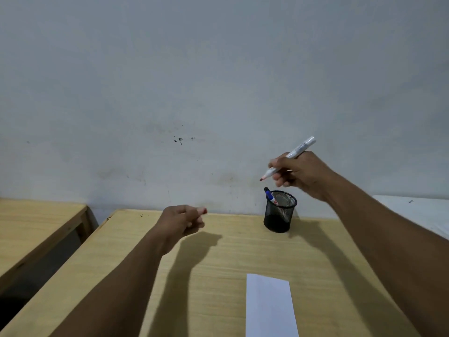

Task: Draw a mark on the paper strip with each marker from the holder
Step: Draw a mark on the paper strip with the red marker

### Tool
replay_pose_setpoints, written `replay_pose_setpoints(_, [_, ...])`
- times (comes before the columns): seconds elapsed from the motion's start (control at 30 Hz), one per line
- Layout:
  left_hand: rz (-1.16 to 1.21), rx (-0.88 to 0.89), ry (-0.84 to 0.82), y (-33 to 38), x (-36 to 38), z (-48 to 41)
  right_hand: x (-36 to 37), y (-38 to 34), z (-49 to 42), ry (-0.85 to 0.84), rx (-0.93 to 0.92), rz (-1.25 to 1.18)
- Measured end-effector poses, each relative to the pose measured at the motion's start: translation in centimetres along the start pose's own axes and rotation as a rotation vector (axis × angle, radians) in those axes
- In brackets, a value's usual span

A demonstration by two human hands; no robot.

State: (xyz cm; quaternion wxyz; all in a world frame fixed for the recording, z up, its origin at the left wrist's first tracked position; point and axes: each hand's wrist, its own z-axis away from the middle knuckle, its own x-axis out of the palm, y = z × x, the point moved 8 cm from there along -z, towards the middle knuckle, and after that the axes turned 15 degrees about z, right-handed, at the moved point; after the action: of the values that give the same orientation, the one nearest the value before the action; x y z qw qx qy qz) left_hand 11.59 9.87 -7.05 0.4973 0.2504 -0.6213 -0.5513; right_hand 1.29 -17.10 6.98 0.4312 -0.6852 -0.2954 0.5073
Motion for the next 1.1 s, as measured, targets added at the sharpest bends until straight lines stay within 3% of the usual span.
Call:
replay_pose_setpoints(0.1, [-0.521, 0.051, -0.044, -0.9, -0.5, 0.1, 0.0, 1.3, 0.7, -0.029, 0.061, 0.057])
replay_pose_setpoints(0.23, [-0.865, 0.12, -0.132, -3.0, 3.3, 0.2, 4.1, 3.7, 2.1, -0.058, 0.106, 0.081])
replay_pose_setpoints(0.5, [-1.054, 0.063, -0.206, -8.3, 4.6, 2.2, 9.1, 10.1, 7.1, -0.011, 0.135, 0.162])
replay_pose_setpoints(0.73, [-1.034, -0.009, -0.226, -9.6, 5.1, 3.5, 12.2, 15.2, 11.1, 0.095, 0.278, -0.078])
replay_pose_setpoints(1.1, [-1.317, 0.014, -0.272, -10.9, 6.1, 5.4, 12.4, 16.3, 13.0, 0.231, 0.194, 0.136])
